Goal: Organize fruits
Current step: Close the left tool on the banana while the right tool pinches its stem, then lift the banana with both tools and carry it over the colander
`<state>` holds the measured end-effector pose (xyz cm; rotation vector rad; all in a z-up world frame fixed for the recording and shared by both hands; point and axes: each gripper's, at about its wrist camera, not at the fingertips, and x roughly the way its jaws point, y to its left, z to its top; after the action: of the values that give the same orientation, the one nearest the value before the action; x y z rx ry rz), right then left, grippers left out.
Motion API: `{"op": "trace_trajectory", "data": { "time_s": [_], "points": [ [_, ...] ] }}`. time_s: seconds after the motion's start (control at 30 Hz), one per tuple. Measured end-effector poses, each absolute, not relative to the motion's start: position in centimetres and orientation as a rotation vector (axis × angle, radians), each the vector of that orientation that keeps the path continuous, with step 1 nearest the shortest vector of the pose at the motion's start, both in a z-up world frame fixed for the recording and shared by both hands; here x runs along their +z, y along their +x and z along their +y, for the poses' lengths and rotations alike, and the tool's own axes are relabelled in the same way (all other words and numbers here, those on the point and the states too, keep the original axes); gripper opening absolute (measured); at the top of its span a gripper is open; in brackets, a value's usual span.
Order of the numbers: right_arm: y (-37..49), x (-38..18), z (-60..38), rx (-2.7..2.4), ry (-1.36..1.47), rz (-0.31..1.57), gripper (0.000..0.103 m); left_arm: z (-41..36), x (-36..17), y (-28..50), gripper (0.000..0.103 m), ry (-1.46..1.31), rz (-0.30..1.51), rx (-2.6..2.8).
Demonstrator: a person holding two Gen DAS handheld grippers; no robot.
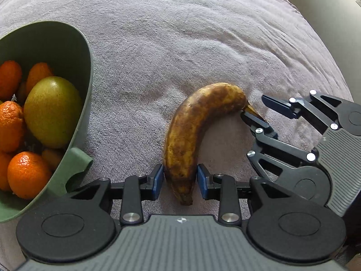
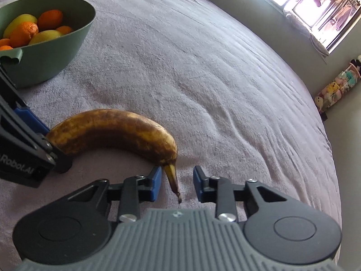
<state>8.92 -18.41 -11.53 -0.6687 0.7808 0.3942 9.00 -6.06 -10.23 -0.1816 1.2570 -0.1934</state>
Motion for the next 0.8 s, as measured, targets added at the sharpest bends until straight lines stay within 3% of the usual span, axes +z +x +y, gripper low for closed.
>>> {"op": "trace_trajectory", "data": {
  "time_s": [0.2,0.8],
  "points": [
    [8.9,-12.7,-17.6,0.416,-0.705,0.789,0.016,-6.2,-10.5,9.1,0.038,-0.175,1.263,-0.198],
    [9.7,-12.3,-17.7,0.367,-0.624,0.841,0.01,-6.1,-10.7,9.0,0.037,-0.188,1.254,-0.206]
  ]
}}
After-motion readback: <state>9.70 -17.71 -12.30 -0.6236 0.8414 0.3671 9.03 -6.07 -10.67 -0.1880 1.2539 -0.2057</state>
